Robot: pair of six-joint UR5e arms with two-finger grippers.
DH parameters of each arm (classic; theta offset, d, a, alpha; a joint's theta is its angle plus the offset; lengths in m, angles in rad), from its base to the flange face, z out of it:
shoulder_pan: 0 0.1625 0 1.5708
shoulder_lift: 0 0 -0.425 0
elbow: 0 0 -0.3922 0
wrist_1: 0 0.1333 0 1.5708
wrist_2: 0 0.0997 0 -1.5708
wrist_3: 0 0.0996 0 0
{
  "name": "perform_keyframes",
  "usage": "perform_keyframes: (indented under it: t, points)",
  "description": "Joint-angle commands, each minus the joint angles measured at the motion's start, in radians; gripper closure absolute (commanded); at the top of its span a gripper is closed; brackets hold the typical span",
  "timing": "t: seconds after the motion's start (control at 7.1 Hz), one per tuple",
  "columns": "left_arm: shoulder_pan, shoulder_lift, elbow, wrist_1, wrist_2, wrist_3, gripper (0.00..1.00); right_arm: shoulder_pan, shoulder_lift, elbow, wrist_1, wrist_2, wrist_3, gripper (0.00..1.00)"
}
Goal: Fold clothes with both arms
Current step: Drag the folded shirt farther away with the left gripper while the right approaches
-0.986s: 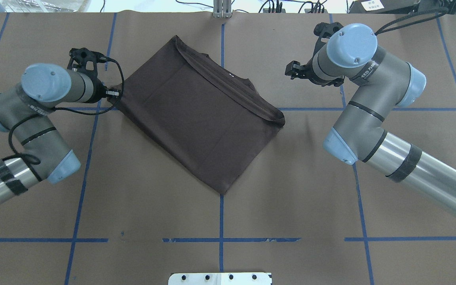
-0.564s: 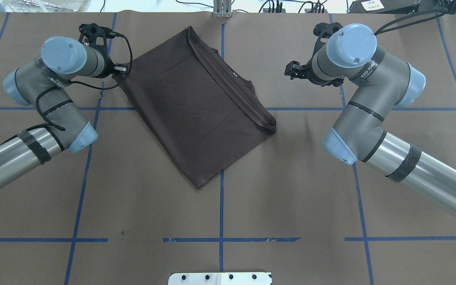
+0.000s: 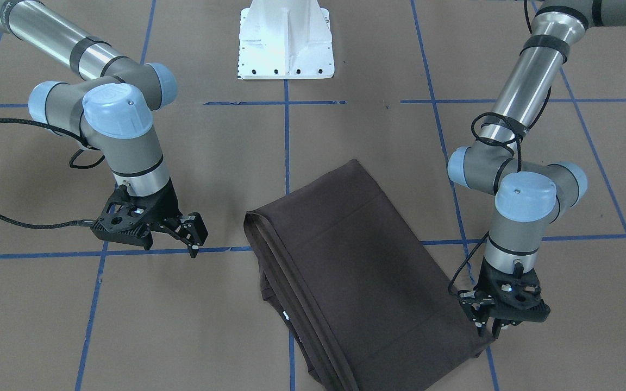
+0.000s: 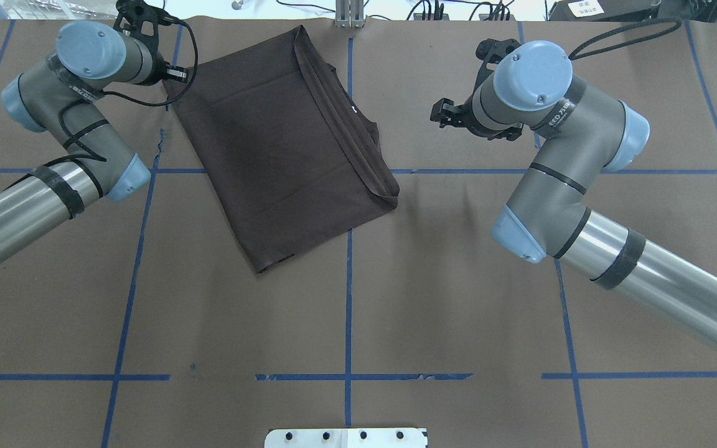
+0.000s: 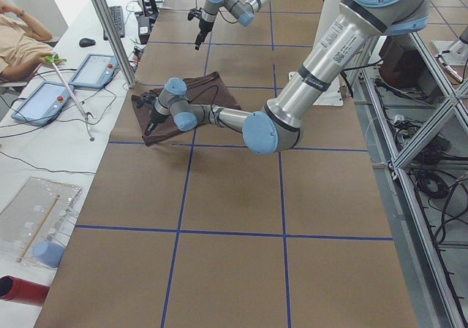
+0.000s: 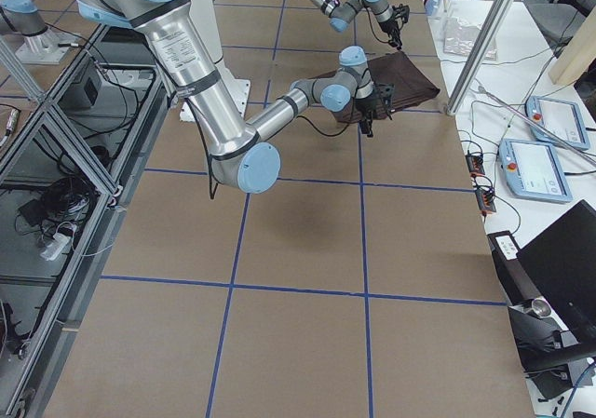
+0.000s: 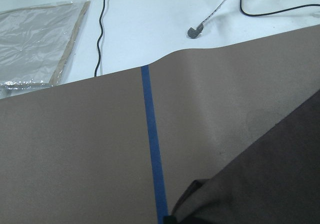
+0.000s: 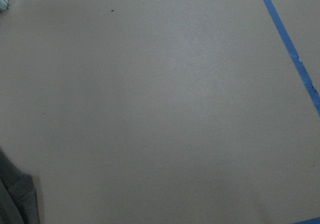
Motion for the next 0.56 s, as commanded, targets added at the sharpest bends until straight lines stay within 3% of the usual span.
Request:
perform_keyframes:
  t: [0.0, 0.14, 0.42]
  points:
    - [-0.013, 0.084, -0.158, 0.002, -0.147, 0.022, 0.00, -0.044, 0.125, -0.092, 0.013, -0.064, 0.126, 0.16]
    - [-0.011, 0.098, -0.180, 0.001, -0.149, 0.012, 0.00, -0.075, 0.201, -0.217, 0.101, -0.097, 0.166, 0.33]
    - [0.001, 0.103, -0.186, -0.012, -0.150, -0.026, 0.00, -0.115, 0.317, -0.365, 0.141, -0.142, 0.168, 0.40]
